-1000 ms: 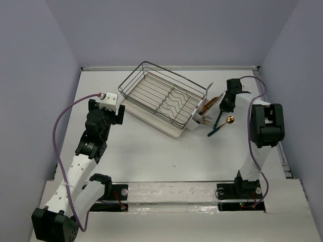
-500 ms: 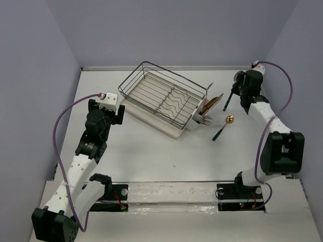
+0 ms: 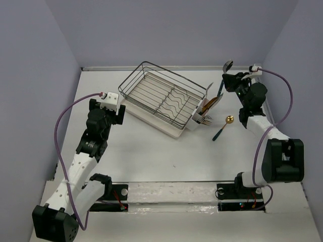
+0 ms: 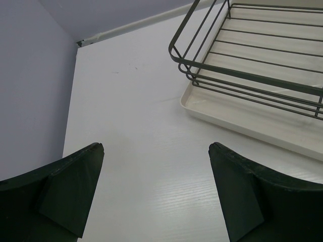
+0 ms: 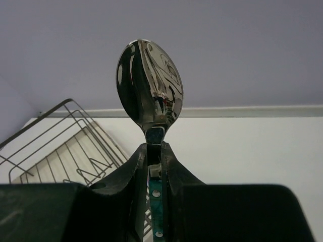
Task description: Sort the eating utensils into containers
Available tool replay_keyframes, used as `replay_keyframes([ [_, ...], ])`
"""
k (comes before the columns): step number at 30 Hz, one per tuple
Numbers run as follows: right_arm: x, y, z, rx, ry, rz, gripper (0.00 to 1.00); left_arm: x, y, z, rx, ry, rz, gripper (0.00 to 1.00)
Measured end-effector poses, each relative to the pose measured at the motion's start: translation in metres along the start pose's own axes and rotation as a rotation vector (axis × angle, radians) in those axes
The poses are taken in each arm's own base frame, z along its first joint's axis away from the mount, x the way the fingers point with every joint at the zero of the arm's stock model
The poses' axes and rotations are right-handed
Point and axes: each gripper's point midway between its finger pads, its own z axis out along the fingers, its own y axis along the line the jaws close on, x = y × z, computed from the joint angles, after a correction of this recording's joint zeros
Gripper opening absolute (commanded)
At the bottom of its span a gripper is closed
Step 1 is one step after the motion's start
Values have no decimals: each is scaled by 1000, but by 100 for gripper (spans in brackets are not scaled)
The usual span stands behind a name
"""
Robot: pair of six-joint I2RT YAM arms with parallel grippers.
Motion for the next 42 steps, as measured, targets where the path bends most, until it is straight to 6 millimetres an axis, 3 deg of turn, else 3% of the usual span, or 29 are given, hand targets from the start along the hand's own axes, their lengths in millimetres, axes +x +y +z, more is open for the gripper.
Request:
replay_keyframes([
  [5, 0, 20, 3, -132, -47, 36, 0, -4, 1, 0, -1, -6, -1, 99],
  [14, -25, 47, -2, -270, -161, 48, 0, -10, 2, 0, -2, -18, -3, 99],
  [24, 6, 42, 3, -275, -125, 81, 0, -9, 1, 2, 3, -8, 2, 99],
  [42, 4, 50, 4, -313, -113, 113, 0, -11, 1, 2, 3, -11, 1, 99],
])
